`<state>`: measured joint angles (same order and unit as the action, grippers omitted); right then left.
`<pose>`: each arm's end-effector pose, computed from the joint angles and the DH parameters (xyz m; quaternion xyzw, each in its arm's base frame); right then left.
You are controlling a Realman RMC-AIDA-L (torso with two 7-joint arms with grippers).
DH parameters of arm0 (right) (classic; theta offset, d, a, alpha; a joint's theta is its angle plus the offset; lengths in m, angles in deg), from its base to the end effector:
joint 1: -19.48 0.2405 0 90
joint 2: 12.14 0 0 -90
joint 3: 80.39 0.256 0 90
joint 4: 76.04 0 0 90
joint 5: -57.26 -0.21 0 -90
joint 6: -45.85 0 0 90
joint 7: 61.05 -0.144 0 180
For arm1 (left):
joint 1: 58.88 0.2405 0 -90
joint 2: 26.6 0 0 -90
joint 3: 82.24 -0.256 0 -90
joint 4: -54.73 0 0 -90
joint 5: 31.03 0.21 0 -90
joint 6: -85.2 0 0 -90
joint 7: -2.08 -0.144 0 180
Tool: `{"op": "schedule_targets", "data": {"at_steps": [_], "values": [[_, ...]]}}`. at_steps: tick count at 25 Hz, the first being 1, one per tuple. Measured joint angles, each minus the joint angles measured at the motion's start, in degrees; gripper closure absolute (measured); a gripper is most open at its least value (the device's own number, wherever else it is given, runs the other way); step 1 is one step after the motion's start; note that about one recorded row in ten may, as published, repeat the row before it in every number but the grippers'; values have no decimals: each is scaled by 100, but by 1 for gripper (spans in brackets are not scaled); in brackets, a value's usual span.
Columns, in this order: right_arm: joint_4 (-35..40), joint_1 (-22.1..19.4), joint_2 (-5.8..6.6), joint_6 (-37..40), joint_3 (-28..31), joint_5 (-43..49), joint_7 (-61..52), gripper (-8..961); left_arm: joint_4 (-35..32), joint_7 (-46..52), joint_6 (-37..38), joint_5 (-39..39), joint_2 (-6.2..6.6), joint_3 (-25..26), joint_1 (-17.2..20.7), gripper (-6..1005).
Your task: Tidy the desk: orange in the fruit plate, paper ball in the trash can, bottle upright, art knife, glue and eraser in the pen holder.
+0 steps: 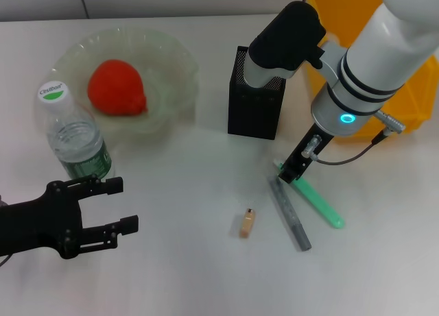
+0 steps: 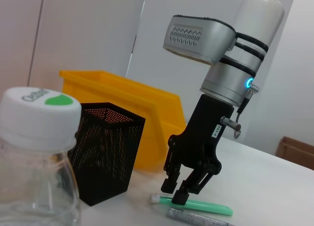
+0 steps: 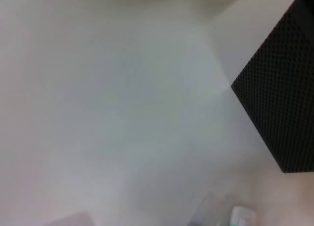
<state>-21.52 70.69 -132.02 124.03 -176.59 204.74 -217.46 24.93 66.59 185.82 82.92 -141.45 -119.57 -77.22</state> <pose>0.1481 0.3712 -0.0816 -0.9110 0.2814 -0.2644 0.1445 -0.3238 0.2421 0.0127 -0.9318 -0.2118 -0.2739 0.1088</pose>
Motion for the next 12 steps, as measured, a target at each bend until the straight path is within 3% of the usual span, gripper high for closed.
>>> {"op": "schedule_targets", "data": {"at_steps": [12], "values": [[-81, 4, 0, -118, -56, 0, 8, 679, 0, 0, 14, 4, -13, -3, 14, 217]]}}
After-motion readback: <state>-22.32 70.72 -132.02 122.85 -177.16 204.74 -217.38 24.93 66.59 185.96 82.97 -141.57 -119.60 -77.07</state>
